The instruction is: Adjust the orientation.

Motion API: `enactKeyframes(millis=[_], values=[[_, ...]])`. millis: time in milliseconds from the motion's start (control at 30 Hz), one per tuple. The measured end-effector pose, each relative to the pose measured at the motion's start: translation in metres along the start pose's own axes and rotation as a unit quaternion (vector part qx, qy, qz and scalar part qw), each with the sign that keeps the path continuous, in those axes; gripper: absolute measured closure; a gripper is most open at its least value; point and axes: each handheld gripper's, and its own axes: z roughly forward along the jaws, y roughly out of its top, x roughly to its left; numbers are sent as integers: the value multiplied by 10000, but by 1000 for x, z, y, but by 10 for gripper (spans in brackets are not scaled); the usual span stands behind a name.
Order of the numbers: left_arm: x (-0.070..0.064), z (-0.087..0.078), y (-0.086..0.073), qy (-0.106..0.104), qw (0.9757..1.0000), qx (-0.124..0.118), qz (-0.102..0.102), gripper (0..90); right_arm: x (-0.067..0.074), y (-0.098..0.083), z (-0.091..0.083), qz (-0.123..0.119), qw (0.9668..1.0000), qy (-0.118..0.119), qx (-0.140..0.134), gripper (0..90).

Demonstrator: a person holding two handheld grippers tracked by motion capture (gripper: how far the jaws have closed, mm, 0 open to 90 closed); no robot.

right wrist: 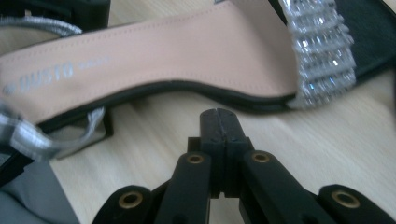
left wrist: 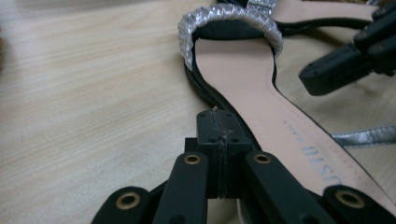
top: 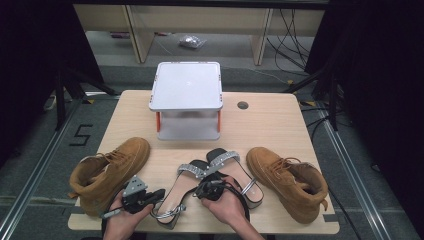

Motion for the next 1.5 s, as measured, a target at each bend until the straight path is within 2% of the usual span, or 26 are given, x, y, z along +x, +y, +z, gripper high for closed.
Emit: enactKeyframes(millis=[133, 167, 233, 267, 300, 333, 367, 400, 433, 467, 600, 700, 767, 800, 833, 900, 933, 1033, 1100, 1167, 1267, 1300, 1333, 1400, 1433, 1500], values=[[-1, 0, 0, -42, 10000, 36, -18, 889, 1, 6, 5, 9, 10000, -8, 54, 900], [0, -1, 0, -88, 9999, 111, 55, 889, 2, 7, 7, 15, 10000, 31, 80, 900], [-4, 2, 0, -223, 9997, 82, -2, 890, 4, 10, 13, 35, 9999, 50, 120, 900], [-6, 2, 0, -177, 9997, 127, 55, 891, 5, 11, 13, 46, 9999, 47, 137, 900], [-6, 2, 0, -177, 9997, 127, 55, 891, 5, 11, 13, 46, 9999, 47, 137, 900], [-7, 2, 0, -226, 9997, 108, 39, 891, 4, 14, 13, -33, 10000, 76, -5, 900], [-9, 3, 0, -270, 9994, 169, 109, 891, 6, 16, 12, 18, 10000, -12, 29, 900], [-9, 3, 0, -270, 9994, 169, 109, 891, 5, 17, 12, -57, 10000, -14, 0, 900], [-11, 5, 0, -260, 9996, 96, 70, 891, 5, 17, 12, -57, 10000, -14, 0, 900], [-13, 5, 0, -257, 9995, 147, 90, 892, 4, 19, 12, 57, 10000, 8, 29, 900], [-16, 8, -1, -328, 9993, 162, 71, 890, 3, 17, 11, -4, 10000, -13, 33, 900], [-17, 8, -1, -327, 9993, 167, 95, 889, 3, 15, 10, -71, 9998, 41, 172, 900], [-17, 8, 0, -323, 9993, 177, 81, 889, 3, 13, 10, 54, 9996, 51, 256, 900], [-17, 8, 0, -315, 9993, 190, 93, 890, 1, 14, 11, -40, 9997, 56, 243, 900], [-16, 7, 0, -301, 9991, 249, 170, 890, 2, 14, 10, 12, 9996, 29, 277, 900], [-17, 7, -1, -286, 9993, 197, 116, 890, 4, 14, 10, 43, 9994, 12, 349, 900], [-18, 7, -1, -291, 9994, 181, 100, 890, 4, 13, 11, -28, 9990, 98, 428, 900], [-18, 7, -1, -310, 9993, 182, 115, 890, 5, 11, 14, -33, 9989, 152, 438, 900], [-18, 8, -1, -305, 9994, 160, 101, 892, 7, 12, 14, 118, 9988, 165, 441, 900], [-19, 6, -1, -226, 9995, 197, 117, 892, 6, 12, 15, 18, 9991, 158, 386, 900], [-18, 6, -1, -190, 9996, 184, 124, 893, 7, 14, 17, 43, 9992, 133, 379, 900], [-17, 5, -1, -160, 9993, 254, 202, 893, 6, 15, 18, -2, 9992, 136, 378, 900], [-18, 4, -1, -111, 9996, 241, 111, 893, 6, 19, 21, -59, 9993, 101, 342, 900], [-17, 4, 0, -88, 9996, 241, 107, 893, 7, 21, 22, -73, 9994, 74, 326, 900], [-16, 3, 0, -83, 9994, 273, 183, 893, 8, 23, 24, -41, 9995, 45, 310, 900], [-17, 5, 0, -44, 9998, 172, 32, 893, 6, 28, 27, -37, 9996, 53, 293, 900]])
